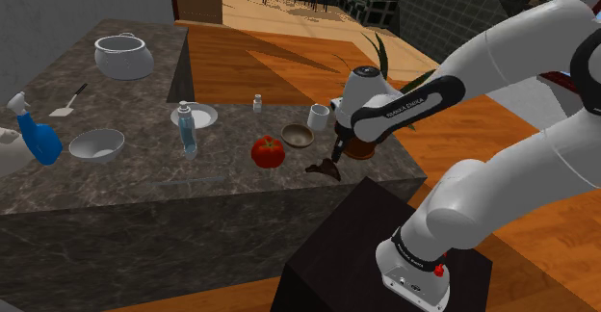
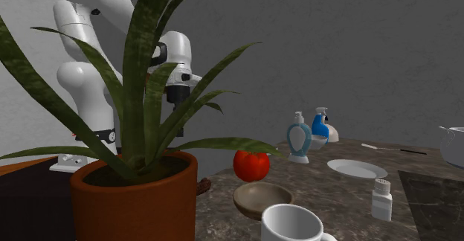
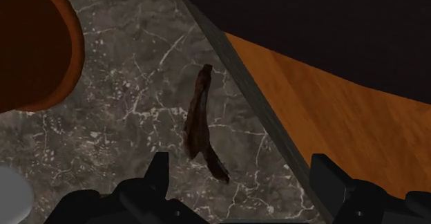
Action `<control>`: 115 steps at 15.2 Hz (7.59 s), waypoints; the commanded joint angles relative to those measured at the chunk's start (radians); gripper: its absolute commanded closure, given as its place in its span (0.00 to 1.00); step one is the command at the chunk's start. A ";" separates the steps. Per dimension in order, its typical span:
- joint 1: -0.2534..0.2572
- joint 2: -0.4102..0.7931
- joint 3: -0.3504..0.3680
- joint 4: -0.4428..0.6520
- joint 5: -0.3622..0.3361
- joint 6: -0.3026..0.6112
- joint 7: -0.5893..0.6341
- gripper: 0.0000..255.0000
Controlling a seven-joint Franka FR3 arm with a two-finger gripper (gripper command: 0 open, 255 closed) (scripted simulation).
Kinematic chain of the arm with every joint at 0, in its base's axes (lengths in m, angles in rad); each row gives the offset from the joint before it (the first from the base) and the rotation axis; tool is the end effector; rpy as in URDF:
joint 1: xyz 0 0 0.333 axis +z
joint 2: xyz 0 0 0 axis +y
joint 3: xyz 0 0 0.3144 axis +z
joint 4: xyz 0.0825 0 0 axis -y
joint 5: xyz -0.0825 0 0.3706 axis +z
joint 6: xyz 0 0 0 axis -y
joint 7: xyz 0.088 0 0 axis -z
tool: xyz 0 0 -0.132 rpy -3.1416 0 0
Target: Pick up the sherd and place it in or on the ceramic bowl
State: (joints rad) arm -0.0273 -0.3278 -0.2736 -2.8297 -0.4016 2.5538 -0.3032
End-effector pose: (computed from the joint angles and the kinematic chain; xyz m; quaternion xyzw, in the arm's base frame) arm 0.3451 -0.0968 0.2780 0.9824 0.1706 0.0051 0.0759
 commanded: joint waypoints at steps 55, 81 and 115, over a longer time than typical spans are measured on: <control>-0.009 0.099 -0.017 0.118 0.013 0.022 -0.126 1.00; -0.028 0.743 0.001 0.890 0.349 -0.099 -0.383 1.00; -0.015 0.737 0.000 0.865 0.344 -0.081 -0.367 0.00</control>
State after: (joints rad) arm -0.0420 0.4097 -0.2734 -1.9653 -0.0572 2.4731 -0.6704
